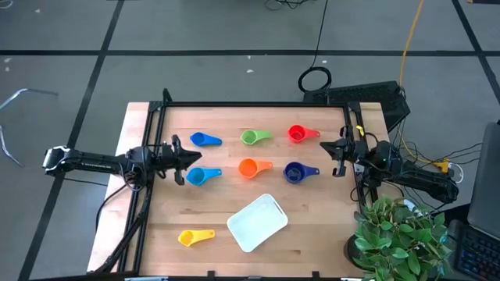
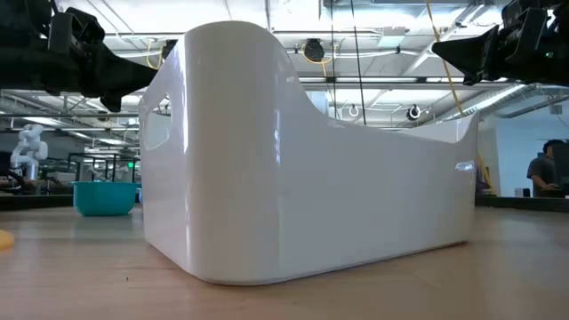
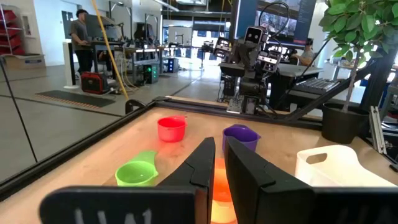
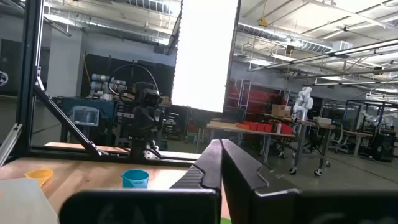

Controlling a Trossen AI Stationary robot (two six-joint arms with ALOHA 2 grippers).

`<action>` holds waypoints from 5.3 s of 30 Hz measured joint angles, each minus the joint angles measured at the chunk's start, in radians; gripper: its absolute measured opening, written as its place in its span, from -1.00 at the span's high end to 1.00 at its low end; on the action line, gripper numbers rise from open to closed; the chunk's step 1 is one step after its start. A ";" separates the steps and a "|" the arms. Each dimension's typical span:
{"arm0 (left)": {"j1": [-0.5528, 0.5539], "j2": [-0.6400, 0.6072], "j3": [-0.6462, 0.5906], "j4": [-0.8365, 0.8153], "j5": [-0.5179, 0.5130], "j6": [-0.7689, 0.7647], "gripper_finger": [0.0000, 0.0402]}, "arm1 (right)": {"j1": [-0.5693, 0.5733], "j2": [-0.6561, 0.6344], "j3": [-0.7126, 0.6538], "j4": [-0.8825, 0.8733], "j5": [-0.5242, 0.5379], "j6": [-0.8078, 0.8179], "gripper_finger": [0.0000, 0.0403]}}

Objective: Nest measuring cups in basket

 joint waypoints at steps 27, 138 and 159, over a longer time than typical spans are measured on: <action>0.000 0.000 0.000 0.000 0.000 -0.008 0.79 | 0.000 0.000 0.000 0.002 0.000 0.014 1.00; 0.261 1.506 1.291 -1.080 0.331 -0.131 0.96 | 0.000 0.176 0.110 -0.253 0.026 0.218 0.90; 0.332 1.335 1.501 -1.308 0.296 -0.267 0.96 | 0.001 0.827 0.646 -0.417 -0.005 -0.020 0.19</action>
